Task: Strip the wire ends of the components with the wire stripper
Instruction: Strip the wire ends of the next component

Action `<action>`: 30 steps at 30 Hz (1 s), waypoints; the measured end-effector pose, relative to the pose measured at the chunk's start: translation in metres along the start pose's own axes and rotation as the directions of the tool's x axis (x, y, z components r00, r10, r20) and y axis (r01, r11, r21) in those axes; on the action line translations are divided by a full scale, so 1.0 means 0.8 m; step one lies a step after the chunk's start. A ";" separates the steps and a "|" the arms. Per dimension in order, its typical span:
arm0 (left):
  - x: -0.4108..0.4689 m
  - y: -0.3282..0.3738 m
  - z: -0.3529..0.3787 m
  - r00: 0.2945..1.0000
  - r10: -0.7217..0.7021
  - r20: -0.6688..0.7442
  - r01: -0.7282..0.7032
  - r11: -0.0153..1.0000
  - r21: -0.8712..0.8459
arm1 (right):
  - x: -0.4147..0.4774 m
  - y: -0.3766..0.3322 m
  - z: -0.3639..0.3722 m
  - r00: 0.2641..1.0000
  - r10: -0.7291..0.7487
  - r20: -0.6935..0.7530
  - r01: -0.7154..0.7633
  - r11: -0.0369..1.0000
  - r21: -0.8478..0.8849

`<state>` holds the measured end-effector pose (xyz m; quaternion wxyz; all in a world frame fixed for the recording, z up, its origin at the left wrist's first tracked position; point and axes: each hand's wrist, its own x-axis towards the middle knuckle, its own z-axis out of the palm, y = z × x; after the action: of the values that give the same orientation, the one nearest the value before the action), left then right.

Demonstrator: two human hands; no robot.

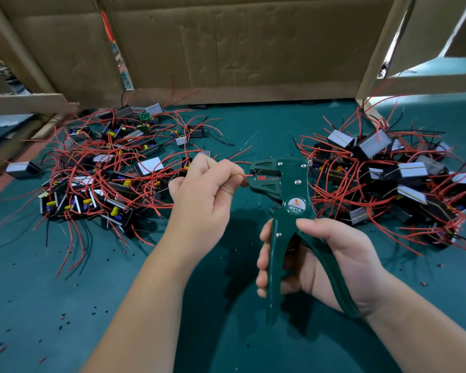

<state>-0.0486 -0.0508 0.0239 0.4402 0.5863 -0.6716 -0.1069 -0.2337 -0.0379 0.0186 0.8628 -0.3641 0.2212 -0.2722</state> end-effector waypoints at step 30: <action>-0.001 0.005 -0.002 0.992 0.110 -0.055 -0.101 0.984 0.149 | -0.001 0.001 0.007 0.991 -0.009 -0.130 -0.014 0.984 -0.177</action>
<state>-0.0499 -0.0486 0.0272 0.4221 0.5838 -0.6934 -0.0155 -0.2310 -0.0340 0.0215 0.8110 -0.4206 0.3009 -0.2736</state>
